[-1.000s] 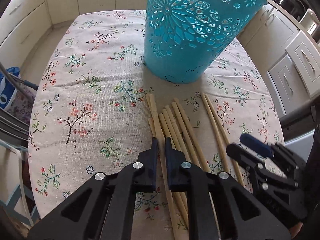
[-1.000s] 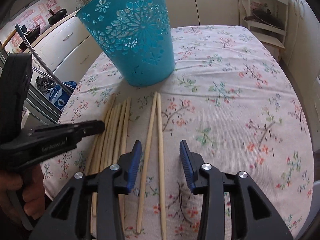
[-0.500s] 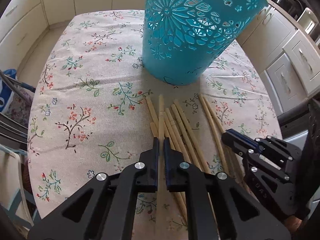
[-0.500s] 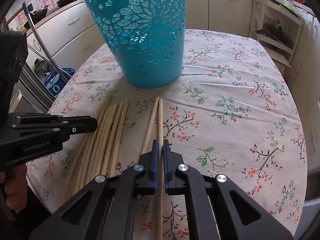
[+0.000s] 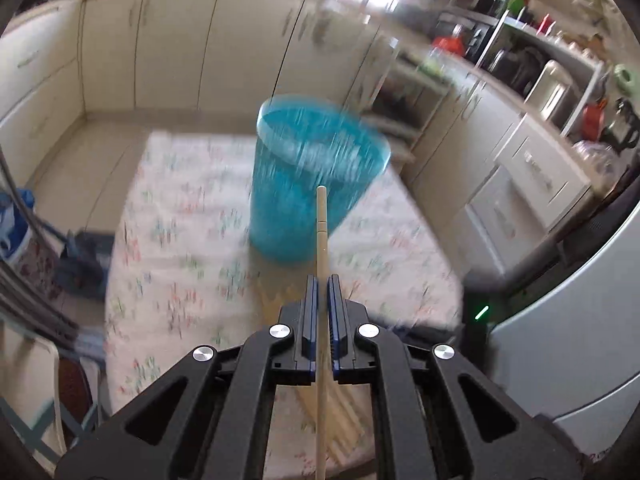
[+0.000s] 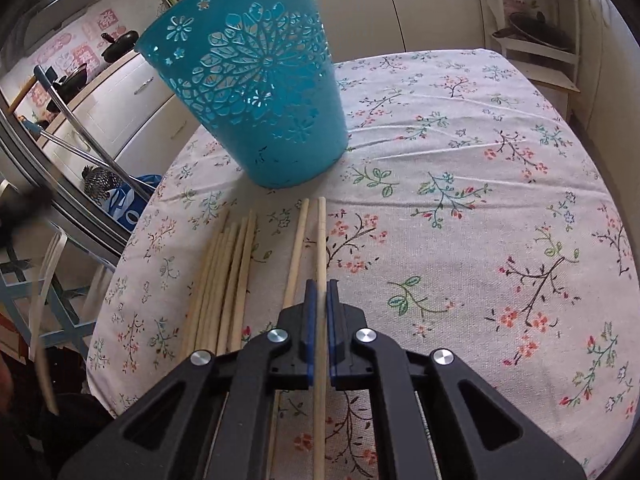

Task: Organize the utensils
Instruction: 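Lift the chopstick with the left tool over the teal basket and open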

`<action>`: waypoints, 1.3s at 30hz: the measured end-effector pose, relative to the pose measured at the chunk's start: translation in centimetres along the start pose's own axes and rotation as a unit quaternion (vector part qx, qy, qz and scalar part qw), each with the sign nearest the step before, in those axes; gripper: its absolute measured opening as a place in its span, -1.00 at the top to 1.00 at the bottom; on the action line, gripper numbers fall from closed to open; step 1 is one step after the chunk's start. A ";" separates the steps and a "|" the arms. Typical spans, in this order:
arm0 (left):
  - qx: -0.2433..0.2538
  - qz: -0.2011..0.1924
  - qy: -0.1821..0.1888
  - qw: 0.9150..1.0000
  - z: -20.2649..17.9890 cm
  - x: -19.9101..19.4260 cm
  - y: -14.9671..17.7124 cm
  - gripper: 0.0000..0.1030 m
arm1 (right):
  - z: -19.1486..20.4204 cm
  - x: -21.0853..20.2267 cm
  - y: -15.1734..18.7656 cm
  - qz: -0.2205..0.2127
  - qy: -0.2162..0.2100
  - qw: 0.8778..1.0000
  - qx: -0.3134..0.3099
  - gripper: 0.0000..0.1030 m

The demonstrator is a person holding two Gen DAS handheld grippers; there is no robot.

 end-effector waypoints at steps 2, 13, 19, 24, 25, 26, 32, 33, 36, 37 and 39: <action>0.007 -0.040 0.006 0.999 -1.0 -1.3 -2.6 0.91 | 0.0 0.1 0.1 -0.002 0.000 1.000 0.003 0.89; 0.030 -0.236 -0.006 0.971 -3.3 0.2 -16.2 0.91 | -0.5 0.7 -0.3 -0.005 -0.018 0.999 0.026 0.89; 0.022 -0.213 -0.067 0.975 -1.3 7.4 -16.0 0.90 | -0.5 0.9 -0.5 -0.006 -0.024 0.999 0.030 0.89; 0.008 -0.160 -0.099 0.982 0.7 10.3 -12.5 0.88 | -0.8 0.8 -0.4 -0.008 -0.023 0.999 0.033 0.89; 0.004 -0.156 -0.100 0.983 1.1 10.1 -11.6 0.82 | -0.9 0.8 -0.4 -0.009 -0.023 0.999 0.035 0.89; 0.000 -0.154 -0.104 0.983 1.2 9.7 -10.9 0.78 | -0.9 0.8 -0.4 -0.010 -0.023 0.999 0.036 0.89; -0.033 -0.162 -0.127 0.978 2.4 4.7 -6.2 0.01 | -1.3 0.2 -0.4 -0.028 -0.016 0.999 0.040 0.89; -0.040 -0.165 -0.131 0.977 2.6 3.9 -5.4 -0.08 | -1.5 0.0 -0.5 -0.035 -0.018 0.998 0.042 0.89; -0.056 -0.169 -0.143 0.974 3.2 2.5 -2.4 -0.23 | -1.7 -1.4 -0.9 -0.068 -0.028 0.996 0.045 0.89; -0.059 -0.168 -0.151 0.972 3.6 2.3 -1.5 -0.30 | -1.7 -2.1 -1.1 -0.083 -0.032 0.995 0.045 0.89; -0.077 -0.151 -0.168 0.971 4.7 2.7 0.1 -0.32 | -1.6 -3.3 -1.4 -0.111 -0.038 0.992 0.041 0.89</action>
Point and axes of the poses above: each gripper's, at about its wrist camera, not at the fingertips, and x roughly the way its jaws point, z to its left, y to its underside, the point moved 4 cm from there along x, roughly the way its jaws point, and after that the axes turned 5 degrees about y, right-handed, at the moved point
